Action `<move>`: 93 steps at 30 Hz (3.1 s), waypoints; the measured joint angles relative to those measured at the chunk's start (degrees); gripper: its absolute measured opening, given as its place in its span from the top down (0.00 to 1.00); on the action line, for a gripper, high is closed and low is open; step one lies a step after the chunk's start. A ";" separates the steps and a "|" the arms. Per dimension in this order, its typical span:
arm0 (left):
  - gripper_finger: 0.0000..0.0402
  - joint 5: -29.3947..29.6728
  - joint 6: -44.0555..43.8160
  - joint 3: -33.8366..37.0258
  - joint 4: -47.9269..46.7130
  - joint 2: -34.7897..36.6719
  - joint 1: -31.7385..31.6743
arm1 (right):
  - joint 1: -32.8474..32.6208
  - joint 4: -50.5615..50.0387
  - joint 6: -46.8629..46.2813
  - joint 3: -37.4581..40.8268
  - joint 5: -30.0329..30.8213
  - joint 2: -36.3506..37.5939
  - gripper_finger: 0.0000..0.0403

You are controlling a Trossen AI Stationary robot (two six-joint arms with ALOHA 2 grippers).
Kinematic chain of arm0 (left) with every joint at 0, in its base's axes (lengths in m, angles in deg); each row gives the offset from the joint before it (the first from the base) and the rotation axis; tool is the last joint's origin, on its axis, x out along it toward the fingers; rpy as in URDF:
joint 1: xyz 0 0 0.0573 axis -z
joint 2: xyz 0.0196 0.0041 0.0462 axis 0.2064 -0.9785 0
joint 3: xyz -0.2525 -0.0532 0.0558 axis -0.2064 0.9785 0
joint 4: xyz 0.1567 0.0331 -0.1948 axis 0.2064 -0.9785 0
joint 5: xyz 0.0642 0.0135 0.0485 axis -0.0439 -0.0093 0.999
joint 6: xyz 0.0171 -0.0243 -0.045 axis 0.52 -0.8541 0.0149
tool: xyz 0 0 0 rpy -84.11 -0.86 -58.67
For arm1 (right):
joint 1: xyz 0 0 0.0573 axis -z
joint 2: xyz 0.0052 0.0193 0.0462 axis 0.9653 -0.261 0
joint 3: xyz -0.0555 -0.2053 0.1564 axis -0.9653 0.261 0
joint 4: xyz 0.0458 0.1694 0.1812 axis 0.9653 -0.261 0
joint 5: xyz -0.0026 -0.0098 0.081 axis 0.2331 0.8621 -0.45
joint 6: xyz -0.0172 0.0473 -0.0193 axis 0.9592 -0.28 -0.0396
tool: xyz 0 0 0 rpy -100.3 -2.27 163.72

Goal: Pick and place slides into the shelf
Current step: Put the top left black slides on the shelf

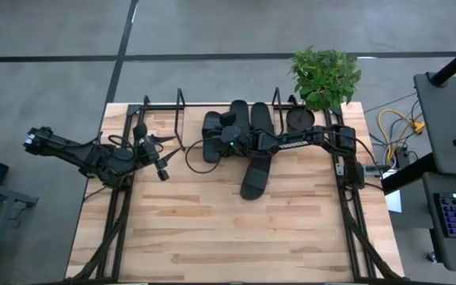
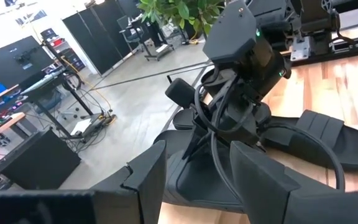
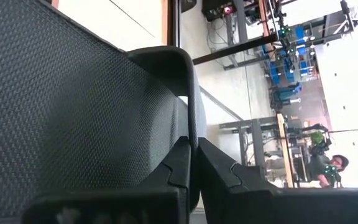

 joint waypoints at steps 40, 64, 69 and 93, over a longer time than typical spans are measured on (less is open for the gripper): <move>0.60 0.00 -0.02 2.05 -0.40 1.06 -0.02 | 6.03 -5.73 2.05 -10.82 -1.59 -6.23 0.98; 0.60 0.00 -0.15 3.02 -0.28 3.25 -0.04 | 4.82 -13.22 0.77 -13.17 2.74 -5.20 0.72; 0.60 0.00 -0.13 3.02 -0.31 3.28 -0.04 | 4.57 -20.54 -2.88 -15.91 3.61 -5.18 0.67; 0.60 -0.02 -1.11 3.37 -3.87 6.72 -0.04 | 4.10 -41.84 -8.13 -34.63 -14.70 -8.43 0.65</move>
